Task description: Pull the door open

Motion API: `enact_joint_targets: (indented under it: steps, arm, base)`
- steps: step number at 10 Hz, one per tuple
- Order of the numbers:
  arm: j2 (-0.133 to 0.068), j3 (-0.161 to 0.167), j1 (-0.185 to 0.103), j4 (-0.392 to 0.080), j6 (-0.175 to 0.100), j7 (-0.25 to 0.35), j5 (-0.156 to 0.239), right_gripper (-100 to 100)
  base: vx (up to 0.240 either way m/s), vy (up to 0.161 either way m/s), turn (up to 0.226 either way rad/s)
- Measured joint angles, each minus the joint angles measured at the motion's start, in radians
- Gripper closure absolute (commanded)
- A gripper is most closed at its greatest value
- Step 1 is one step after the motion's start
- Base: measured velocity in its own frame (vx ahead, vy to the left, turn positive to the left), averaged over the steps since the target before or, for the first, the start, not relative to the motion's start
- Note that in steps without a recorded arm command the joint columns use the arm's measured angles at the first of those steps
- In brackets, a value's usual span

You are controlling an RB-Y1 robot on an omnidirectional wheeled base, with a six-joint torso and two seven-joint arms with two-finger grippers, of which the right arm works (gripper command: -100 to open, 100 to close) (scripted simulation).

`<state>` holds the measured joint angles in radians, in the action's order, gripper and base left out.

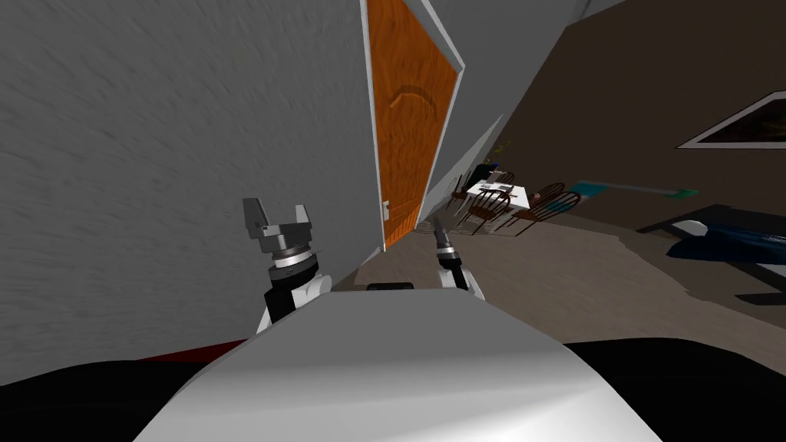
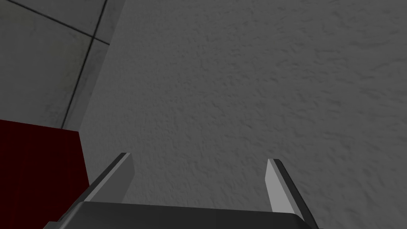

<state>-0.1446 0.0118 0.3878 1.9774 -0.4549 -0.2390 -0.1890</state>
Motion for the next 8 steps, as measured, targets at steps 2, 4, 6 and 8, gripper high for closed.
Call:
enact_joint_targets:
  steps: [2,4,6,8]
  arm:
    - [-0.015,0.011,-0.024,-0.057,-0.012,-0.038,-0.031,-100]
    - [-0.029,0.024,-0.058,-0.107,-0.012,-0.078,-0.064,-100]
    - [-0.050,0.034,-0.077,-0.153,-0.018,-0.115,-0.095,-100]
    - [-0.068,0.043,-0.103,-0.212,-0.033,-0.153,-0.126,-100]
  base:
    - [0.102,0.001,0.101]
    - [0.096,0.008,0.090]
    - [0.108,-0.008,0.097]
    - [0.096,-0.005,0.112]
